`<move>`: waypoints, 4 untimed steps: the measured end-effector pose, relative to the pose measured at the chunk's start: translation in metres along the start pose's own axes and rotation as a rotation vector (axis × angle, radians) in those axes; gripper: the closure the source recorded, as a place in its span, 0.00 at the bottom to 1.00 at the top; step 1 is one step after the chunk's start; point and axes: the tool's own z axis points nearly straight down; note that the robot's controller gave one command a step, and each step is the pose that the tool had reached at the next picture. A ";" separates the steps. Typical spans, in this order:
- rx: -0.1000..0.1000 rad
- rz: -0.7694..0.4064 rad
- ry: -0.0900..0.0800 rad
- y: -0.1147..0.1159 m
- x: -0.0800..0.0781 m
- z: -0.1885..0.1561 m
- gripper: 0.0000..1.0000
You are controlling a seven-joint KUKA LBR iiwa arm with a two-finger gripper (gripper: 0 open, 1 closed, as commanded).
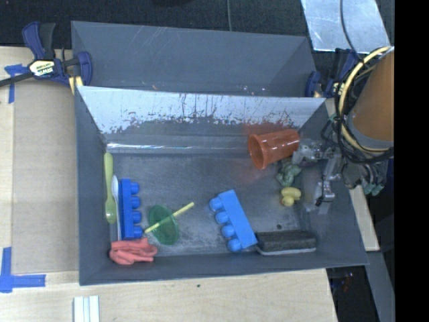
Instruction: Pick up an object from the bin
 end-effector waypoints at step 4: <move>0.001 0.170 -0.016 -0.020 -0.098 0.092 0.00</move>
Offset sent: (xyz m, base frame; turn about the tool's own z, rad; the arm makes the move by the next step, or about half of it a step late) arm 0.0019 -0.0067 -0.0381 0.2907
